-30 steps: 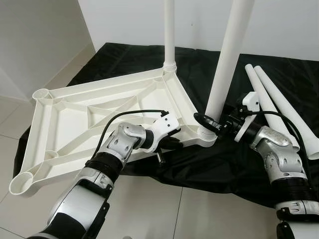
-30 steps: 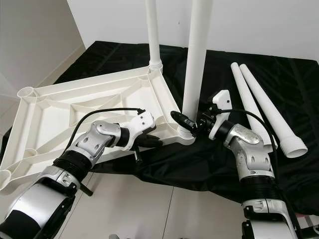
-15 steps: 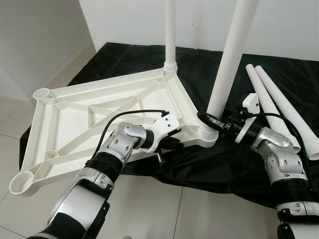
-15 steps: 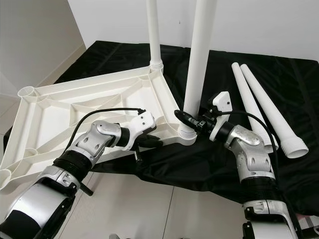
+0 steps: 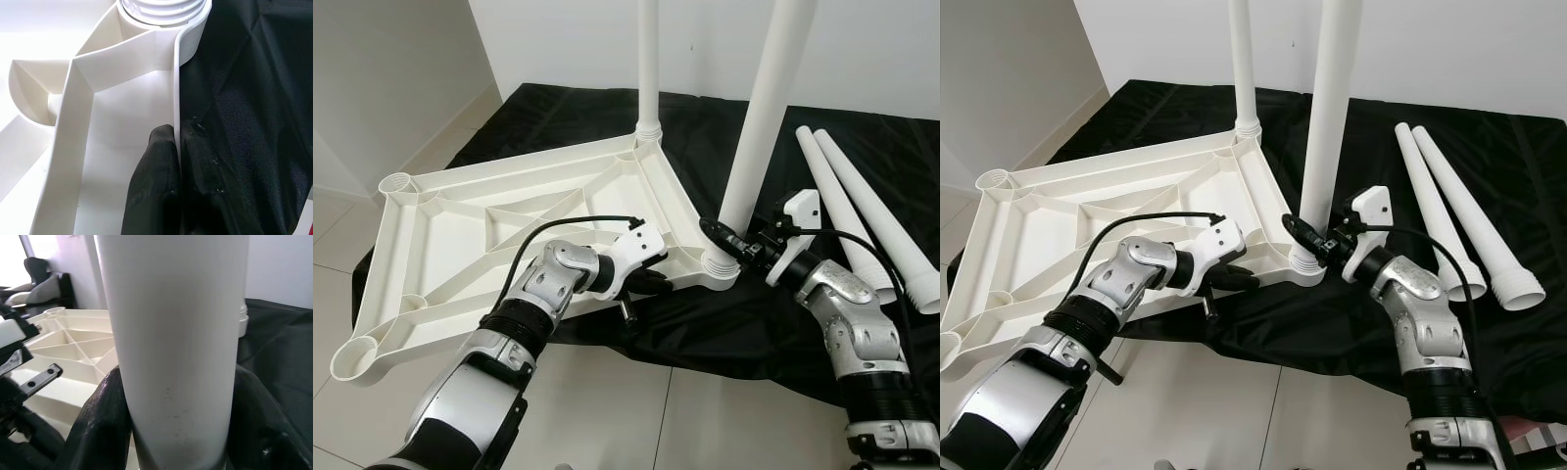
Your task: Building children table
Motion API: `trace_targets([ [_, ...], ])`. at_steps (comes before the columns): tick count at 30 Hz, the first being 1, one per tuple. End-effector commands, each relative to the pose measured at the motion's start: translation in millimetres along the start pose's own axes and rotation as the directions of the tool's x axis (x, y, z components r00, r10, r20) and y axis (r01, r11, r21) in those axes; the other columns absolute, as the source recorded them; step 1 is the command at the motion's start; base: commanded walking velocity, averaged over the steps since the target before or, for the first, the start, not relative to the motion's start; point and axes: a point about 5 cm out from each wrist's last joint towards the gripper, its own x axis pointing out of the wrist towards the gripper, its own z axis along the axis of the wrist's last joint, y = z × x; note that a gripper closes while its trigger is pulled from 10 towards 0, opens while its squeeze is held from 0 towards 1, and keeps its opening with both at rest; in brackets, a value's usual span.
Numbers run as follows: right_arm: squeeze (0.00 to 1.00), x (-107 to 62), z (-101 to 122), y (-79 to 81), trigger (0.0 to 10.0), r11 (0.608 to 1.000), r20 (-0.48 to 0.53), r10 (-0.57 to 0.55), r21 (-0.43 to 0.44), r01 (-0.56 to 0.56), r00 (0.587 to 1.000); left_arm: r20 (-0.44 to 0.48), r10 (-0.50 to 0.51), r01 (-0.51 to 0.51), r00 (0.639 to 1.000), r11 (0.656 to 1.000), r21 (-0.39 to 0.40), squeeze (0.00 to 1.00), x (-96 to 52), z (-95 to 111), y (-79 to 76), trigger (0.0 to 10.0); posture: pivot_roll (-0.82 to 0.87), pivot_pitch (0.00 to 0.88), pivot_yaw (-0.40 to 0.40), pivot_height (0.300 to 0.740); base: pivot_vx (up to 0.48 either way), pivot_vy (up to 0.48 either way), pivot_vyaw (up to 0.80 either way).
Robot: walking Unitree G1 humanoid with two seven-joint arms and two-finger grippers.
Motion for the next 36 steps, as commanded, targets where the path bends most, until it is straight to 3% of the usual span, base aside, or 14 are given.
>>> trace_targets([
  [1, 0.0, 5.3, 7.2, 6.3, 10.0, 1.0, 0.038, -0.02, 0.025, 0.019, 0.999, -0.073, 0.027, -0.032, 0.997, 0.998, -0.057, 0.0, 2.5, -20.1, -3.6, 10.0, -0.16, 0.129, 0.1, 0.74, 0.0, 0.0, 0.0],
  [12, 0.0, 10.5, 4.6, 19.2, 10.0, 0.985, 0.022, -0.17, 0.018, 0.169, 0.985, -0.077, 0.035, -0.039, 0.996, 0.998, -0.053, 0.0, 2.2, -20.8, -2.9, 10.0, -0.16, 0.124, 0.098, 0.74, 0.0, 0.0, 0.0],
  [15, 0.0, 13.8, 5.1, 27.7, 10.0, 0.974, 0.039, -0.224, 0.04, 0.222, 0.974, -0.077, 0.035, -0.039, 0.996, 0.998, -0.052, 0.0, 2.0, -20.8, -2.7, 10.0, -0.16, 0.121, 0.099, 0.74, 0.0, 0.0, 0.0],
  [16, 0.0, 17.2, 4.7, 37.7, 10.0, 0.957, 0.048, -0.286, 0.063, 0.283, 0.957, -0.077, 0.035, -0.039, 0.996, 0.998, -0.052, 0.0, 1.8, -20.6, -2.4, 10.0, -0.16, 0.116, 0.102, 0.74, 0.0, 0.0, 0.0],
  [18, 0.0, 17.2, 4.7, 37.7, 10.0, 0.957, 0.048, -0.286, 0.063, 0.283, 0.957, -0.077, 0.035, -0.039, 0.996, 0.998, -0.052, 0.0, 1.8, -20.6, -2.4, 10.0, -0.16, 0.116, 0.102, 0.74, 0.0, 0.0, 0.0],
  [24, 0.0, 23.3, 0.4, 61.7, 10.0, 0.925, 0.05, -0.373, 0.093, 0.367, 0.927, -0.074, 0.035, -0.039, 0.997, 0.998, -0.053, 0.0, 2.5, -19.9, -2.8, 10.0, -0.16, 0.109, 0.095, 0.74, 0.0, 0.0, 0.0],
  [28, 0.0, 25.3, -1.2, 67.7, 10.0, 0.921, 0.049, -0.383, 0.096, 0.377, 0.923, -0.072, 0.034, -0.038, 0.997, 0.998, -0.053, 0.0, 3.0, -19.5, -3.2, 10.0, -0.16, 0.106, 0.092, 0.74, 0.0, 0.0, 0.0],
  [33, 0.0, 32.6, -6.9, 84.7, 10.0, 0.87, 0.034, -0.486, 0.114, 0.48, 0.873, -0.067, 0.03, -0.034, 0.997, 0.998, -0.052, 0.0, 4.9, -18.5, -4.7, 10.0, -0.16, 0.099, 0.086, 0.74, 0.0, 0.0, 0.0],
  [36, 0.0, 34.3, -7.7, 87.7, 10.0, 0.865, 0.029, -0.493, 0.12, 0.487, 0.869, -0.067, 0.029, -0.033, 0.997, 0.998, -0.053, 0.0, 5.2, -18.5, -4.9, 10.0, -0.16, 0.097, 0.087, 0.74, 0.0, 0.0, 0.0],
])
